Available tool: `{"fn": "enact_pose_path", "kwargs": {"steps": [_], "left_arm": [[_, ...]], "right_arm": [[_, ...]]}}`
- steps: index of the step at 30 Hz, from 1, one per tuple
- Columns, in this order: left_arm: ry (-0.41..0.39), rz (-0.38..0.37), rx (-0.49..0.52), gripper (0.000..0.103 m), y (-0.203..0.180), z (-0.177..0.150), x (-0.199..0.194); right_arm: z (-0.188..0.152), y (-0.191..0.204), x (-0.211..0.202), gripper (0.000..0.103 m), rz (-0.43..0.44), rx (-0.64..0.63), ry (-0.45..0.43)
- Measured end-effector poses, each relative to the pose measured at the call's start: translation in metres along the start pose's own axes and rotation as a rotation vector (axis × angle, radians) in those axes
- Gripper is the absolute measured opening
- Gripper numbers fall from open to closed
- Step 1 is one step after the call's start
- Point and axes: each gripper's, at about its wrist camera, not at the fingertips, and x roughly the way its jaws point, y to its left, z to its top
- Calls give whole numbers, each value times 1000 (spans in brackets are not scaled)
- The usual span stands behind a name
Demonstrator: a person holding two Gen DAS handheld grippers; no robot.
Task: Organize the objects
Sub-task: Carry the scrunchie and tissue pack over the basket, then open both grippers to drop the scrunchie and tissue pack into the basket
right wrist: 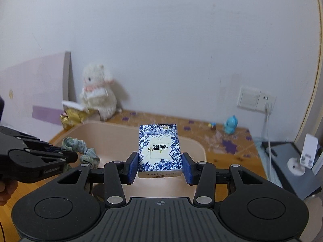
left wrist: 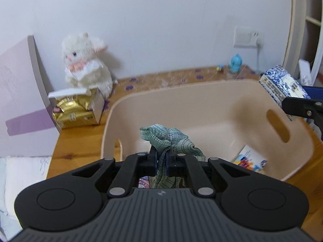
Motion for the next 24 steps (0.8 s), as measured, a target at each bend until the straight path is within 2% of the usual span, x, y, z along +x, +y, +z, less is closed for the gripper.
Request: {"fn": "enact_pose_path", "kwargs": {"steps": [6,11,13,15,17,18,19,24], "left_arm": [[108,13,-13,9,-2,-9,37],[124,19,-19,15,-1,-15,42],[118,20,-28,34,0,-13,39],[90,15,-26,44,1,-11,31],[65,16,-25,61,1,-10,23],[48,21,-23,73,1,-9,18],[29,28,-22,77,2,-9,13],[-33,40,-17,84,5,-11,-14]], "right_arm": [[-19,4,28,43,4,-4,97],[-29,4,39,43,8,3,145],[-30,2,40,44,12,12,148],[-30,1,38,53,14,21,140],[-29,1,32,57,15,26,125],[-29,0,28,59,13,25,116],[-28,0,24,63,13,24,104],[-28,-5,0,77,7,37,49]]}}
